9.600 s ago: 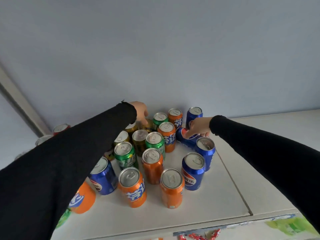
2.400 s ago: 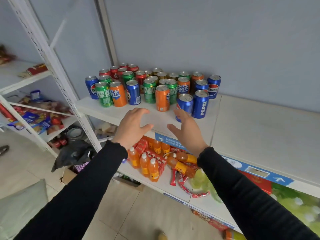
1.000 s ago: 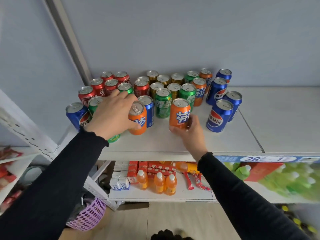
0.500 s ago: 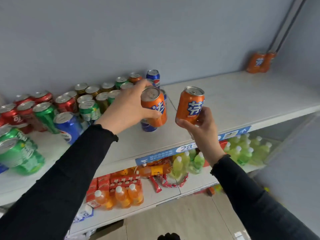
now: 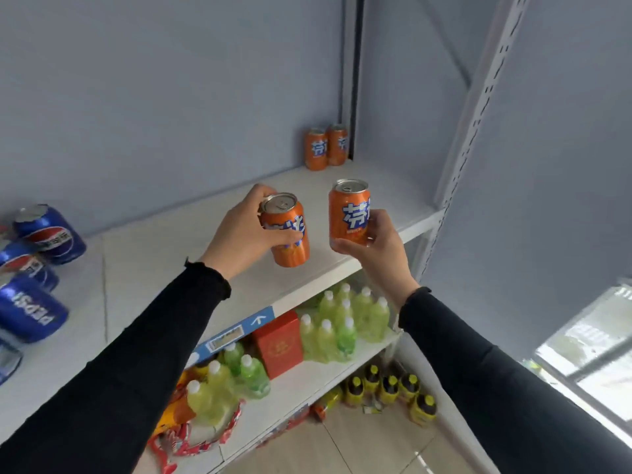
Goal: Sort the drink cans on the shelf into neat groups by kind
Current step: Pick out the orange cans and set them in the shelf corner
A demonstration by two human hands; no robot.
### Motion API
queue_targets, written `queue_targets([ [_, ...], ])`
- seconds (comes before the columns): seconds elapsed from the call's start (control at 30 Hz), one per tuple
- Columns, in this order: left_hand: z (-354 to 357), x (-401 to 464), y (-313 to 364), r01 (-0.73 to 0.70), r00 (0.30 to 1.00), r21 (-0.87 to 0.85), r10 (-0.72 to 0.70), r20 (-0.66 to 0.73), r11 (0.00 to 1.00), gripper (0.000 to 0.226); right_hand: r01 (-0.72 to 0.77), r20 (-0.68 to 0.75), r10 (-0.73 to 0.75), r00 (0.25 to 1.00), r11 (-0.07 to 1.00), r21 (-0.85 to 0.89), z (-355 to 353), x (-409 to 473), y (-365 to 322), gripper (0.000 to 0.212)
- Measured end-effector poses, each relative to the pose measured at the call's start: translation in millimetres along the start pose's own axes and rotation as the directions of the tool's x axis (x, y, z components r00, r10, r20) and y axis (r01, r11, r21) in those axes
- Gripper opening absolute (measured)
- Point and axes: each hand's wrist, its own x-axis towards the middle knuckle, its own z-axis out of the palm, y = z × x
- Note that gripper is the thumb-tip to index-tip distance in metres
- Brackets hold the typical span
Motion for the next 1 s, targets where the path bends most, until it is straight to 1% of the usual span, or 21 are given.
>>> queue_targets([
  [0.07,25.4,34.6,5.8,-0.002,1.000,0.009,0.002,0.022,1.000,0.065,-0.009,-0.005,0.009,1.000,1.000,-0.009,-18.8,34.2,11.7,0.059],
  [0.2,62.9,103.4,3.8,-0.007,1.000,-0.004,0.007,0.016,1.000,0.066,-0.027,0.008,0.027,1.000,1.000,-0.010,-35.5,104.3,35.1,0.061],
  [0.3,87.3,154.4,-4.2,-0.012,1.000,-0.005,0.012,0.017,1.000,0.061,-0.053,0.031,0.053,0.998,0.999,-0.001,-38.4,155.9,55.0,0.063],
  [0.43,112.5,217.6,-15.0,0.020,1.000,-0.002,-0.020,-0.012,1.000,0.071,-0.051,0.066,0.052,0.996,0.998,-0.021,-37.0,220.0,72.3,0.059],
  [0.53,125.1,255.2,-22.4,0.048,0.998,-0.011,-0.049,-0.028,0.999,0.069,-0.050,0.090,0.055,0.994,0.997,-0.056,-27.4,263.4,83.7,0.062],
  [0.6,131.9,275.1,-25.9,0.068,0.997,-0.010,-0.068,-0.033,0.998,0.069,-0.053,0.110,0.062,0.992,0.995,-0.084,-18.9,289.3,90.9,0.067],
  [0.8,144.4,316.3,-37.0,0.111,0.990,0.024,-0.109,-0.089,0.994,0.077,-0.022,0.172,0.044,0.984,0.992,-0.127,2.4,350.9,111.9,0.070],
  [0.9,148.5,331.3,-45.8,0.128,0.985,0.032,-0.123,-0.123,0.991,0.089,0.004,0.212,0.020,0.977,0.994,-0.113,6.5,363.3,114.0,0.060],
  [0.97,151.2,341.5,-58.3,0.142,0.981,0.062,-0.132,-0.146,0.988,0.090,0.021,0.248,0.001,0.969,0.996,-0.086,9.5,366.8,112.3,0.055],
  [1.0,152.7,345.6,-63.8,0.151,0.978,0.078,-0.137,-0.159,0.985,0.090,0.028,0.254,-0.006,0.967,0.996,-0.080,10.8,367.4,111.4,0.056],
])
